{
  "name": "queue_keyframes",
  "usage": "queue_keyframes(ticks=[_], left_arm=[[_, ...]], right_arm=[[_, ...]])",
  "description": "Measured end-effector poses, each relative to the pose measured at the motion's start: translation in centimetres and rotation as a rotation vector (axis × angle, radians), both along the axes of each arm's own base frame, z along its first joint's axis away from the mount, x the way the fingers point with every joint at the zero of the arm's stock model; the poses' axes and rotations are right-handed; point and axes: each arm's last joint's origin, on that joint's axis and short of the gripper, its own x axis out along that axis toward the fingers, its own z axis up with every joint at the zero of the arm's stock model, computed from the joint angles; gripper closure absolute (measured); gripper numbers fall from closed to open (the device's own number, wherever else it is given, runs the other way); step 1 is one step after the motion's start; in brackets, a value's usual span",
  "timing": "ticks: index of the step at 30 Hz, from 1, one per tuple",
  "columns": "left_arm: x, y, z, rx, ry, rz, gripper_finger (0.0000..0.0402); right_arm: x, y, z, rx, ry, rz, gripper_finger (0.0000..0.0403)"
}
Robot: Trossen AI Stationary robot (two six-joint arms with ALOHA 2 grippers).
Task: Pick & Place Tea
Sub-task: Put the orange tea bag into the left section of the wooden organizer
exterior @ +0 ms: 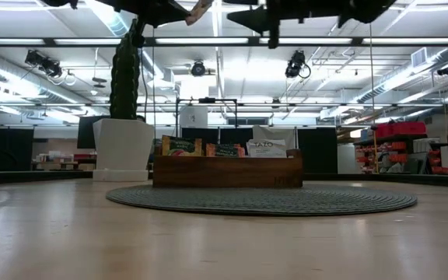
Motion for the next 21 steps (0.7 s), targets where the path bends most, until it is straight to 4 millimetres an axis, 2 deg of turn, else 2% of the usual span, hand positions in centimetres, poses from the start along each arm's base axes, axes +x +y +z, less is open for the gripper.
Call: queue_keyframes(ticks=[9, 21], left_arm=[[-0.1, -0.1, 0.5, 0.008, -0.044, -0.015, 0.0393], [-0.1, -0.1, 0.4, 0.007, -0.040, -0.021, 0.0393]], right_arm=[[3.3, -0.5, 0.1, 0.054, 0.003, 0.005, 0.0217], [5.1, -0.7, 1.3, 0.048, -0.006, -0.004, 0.0229]])
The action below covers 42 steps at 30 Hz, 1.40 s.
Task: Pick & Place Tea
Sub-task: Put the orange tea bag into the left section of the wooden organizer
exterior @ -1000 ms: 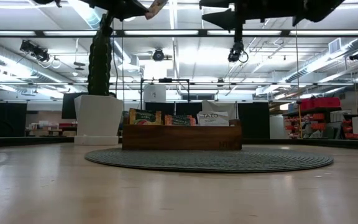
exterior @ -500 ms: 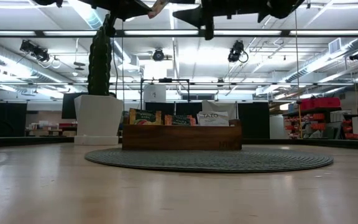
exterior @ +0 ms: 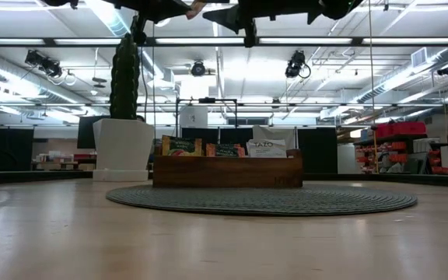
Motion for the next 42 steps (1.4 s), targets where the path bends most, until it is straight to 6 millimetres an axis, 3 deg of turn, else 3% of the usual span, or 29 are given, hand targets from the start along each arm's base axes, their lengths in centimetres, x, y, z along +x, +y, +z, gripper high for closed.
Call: queue_keyframes(ticks=[5, 13, 20, 26, 35, 42], left_arm=[[0.0, 0.0, 0.0, 0.001, 0.004, -0.004, 0.0393], [0.0, 0.0, 0.0, 0.003, 0.004, -0.020, 0.0393], [0.1, -0.1, -0.1, 0.003, 0.010, -0.029, 0.0388], [0.1, -0.2, -0.1, 0.023, 0.023, -0.089, 0.0352], [-0.1, -0.4, -0.1, 0.082, 0.081, -0.127, 0.0299], [-0.4, -0.4, -0.4, 0.082, 0.163, -0.259, 0.0287]], right_arm=[[0.0, -0.1, 0.0, 0.003, 0.008, -0.024, 0.0276], [0.0, -0.1, 0.0, 0.016, 0.003, -0.024, 0.0392], [-0.1, -0.1, 0.1, 0.059, 0.000, -0.022, 0.0399], [-1.5, -0.1, 1.2, 0.053, 0.059, -0.028, 0.0401], [-5.1, 0.1, 2.3, 0.028, 0.287, -0.020, 0.0402], [-7.0, 0.7, 1.6, 0.073, 0.479, 0.086, 0.0403]])
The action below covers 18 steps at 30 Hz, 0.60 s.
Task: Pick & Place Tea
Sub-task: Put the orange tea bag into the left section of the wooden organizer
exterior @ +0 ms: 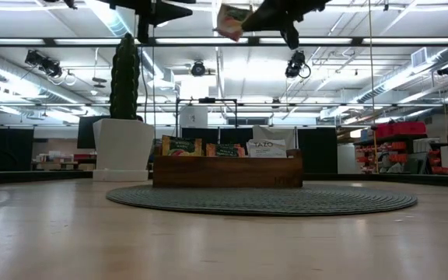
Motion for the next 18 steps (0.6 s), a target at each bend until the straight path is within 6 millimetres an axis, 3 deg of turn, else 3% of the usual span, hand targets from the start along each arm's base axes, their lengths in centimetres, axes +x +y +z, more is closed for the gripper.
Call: queue_keyframes(ticks=[9, 13, 18], left_arm=[[-0.1, 0.2, 0.2, 0.004, 0.276, -0.106, 0.0287], [-0.2, 0.4, 1.4, 0.026, 0.272, -0.191, 0.0287], [0.9, 0.8, 1.1, 0.024, 0.304, -0.256, 0.0278]], right_arm=[[-0.4, 0.4, -1.6, 0.068, 0.152, 0.113, 0.0403], [-0.4, 0.5, -1.8, 0.054, 0.178, 0.173, 0.0403], [-0.4, 0.7, -1.8, 0.028, 0.178, 0.206, 0.0403]])
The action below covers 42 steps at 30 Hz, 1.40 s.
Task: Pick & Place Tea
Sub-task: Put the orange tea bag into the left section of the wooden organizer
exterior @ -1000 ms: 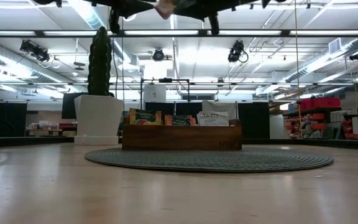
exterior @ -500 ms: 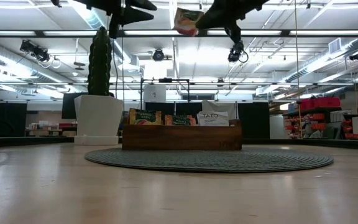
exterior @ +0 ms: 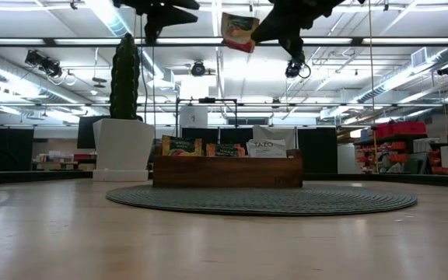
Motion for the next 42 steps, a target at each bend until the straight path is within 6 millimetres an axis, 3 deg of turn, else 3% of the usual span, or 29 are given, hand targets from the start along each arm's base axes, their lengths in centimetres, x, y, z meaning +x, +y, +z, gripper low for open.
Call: queue_keyframes(ticks=[12, 24, 29, 42], left_arm=[[3.9, 0.2, -0.7, -0.013, 0.051, -0.145, 0.0167], [7.2, 0.7, -1.1, 0.026, 0.094, -0.161, 0.0154], [7.7, 0.8, -1.5, 0.012, 0.112, -0.159, 0.0177], [7.6, 0.8, -1.7, -0.002, 0.144, -0.159, 0.0319]], right_arm=[[0.1, 0.0, -0.8, -0.008, 0.055, 0.023, 0.0403], [0.1, 0.2, -0.8, -0.022, 0.057, 0.040, 0.0403], [0.1, 0.4, -0.9, -0.023, 0.070, 0.047, 0.0403], [0.2, 0.4, -0.8, -0.034, 0.058, 0.047, 0.0403]])
